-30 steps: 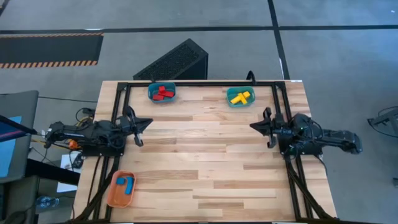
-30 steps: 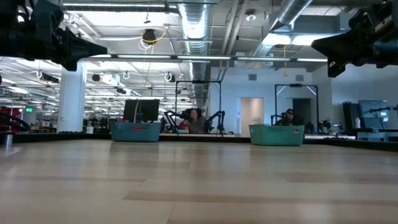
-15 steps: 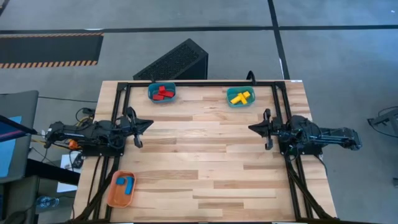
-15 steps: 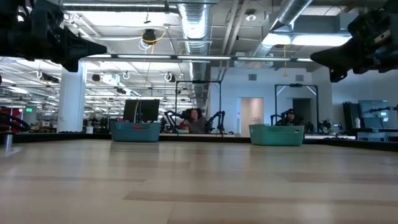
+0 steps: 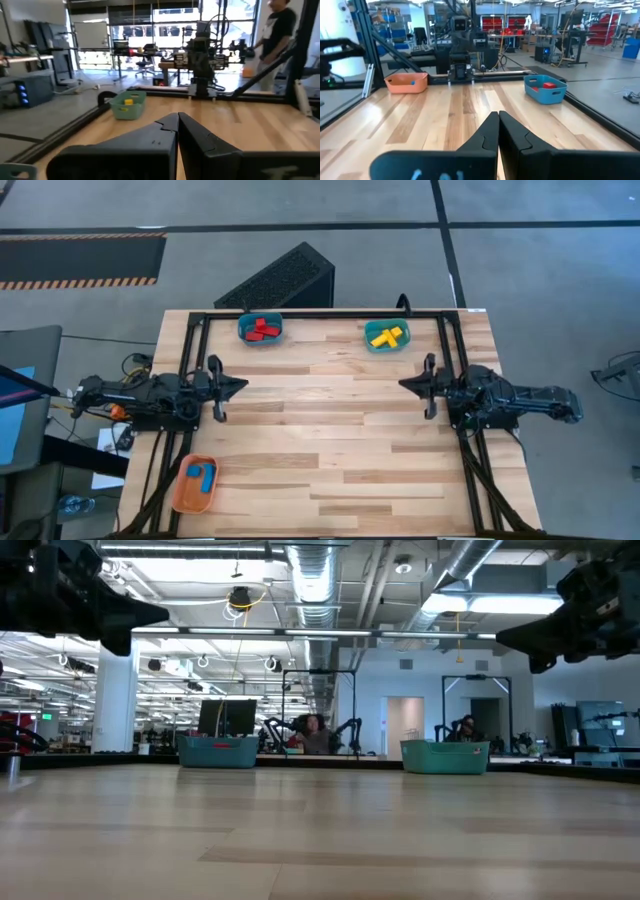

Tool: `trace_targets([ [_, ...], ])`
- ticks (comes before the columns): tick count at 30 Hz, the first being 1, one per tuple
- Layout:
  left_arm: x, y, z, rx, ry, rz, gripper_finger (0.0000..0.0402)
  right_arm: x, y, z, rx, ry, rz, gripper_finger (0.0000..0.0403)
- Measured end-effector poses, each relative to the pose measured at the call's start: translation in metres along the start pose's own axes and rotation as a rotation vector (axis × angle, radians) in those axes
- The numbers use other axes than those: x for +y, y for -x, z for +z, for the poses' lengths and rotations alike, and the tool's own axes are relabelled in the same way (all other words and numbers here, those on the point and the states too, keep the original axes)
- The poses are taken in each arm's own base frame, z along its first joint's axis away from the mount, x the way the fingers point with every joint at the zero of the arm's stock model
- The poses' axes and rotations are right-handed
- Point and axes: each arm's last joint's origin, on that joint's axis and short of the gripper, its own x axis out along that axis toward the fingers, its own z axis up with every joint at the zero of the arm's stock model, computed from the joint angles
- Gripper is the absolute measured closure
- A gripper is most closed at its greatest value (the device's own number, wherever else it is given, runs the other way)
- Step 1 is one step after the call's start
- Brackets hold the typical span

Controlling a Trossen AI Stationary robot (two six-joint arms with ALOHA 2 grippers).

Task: Sort & place blocks by color
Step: Return to Home Position

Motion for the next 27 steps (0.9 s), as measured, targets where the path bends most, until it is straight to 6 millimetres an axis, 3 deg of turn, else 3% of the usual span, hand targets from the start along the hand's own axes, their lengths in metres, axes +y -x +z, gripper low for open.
trace_targets([
  [6, -0.0028, -0.0009, -0.0022, 0.024, 0.025, -0.084, 0.0401, 0.0010, -0.0014, -0.0022, 0.027, 0.018, 0.010, 0.0381],
  [23, -0.0040, -0.0041, -0.0071, 0.080, 0.006, -0.082, 0.0401, 0.0003, -0.0038, -0.0059, 0.070, -0.141, -0.003, 0.0381],
  [27, -0.0039, -0.0042, -0.0070, 0.078, -0.037, -0.080, 0.0401, 0.0002, -0.0038, -0.0057, 0.067, -0.043, -0.001, 0.0381],
])
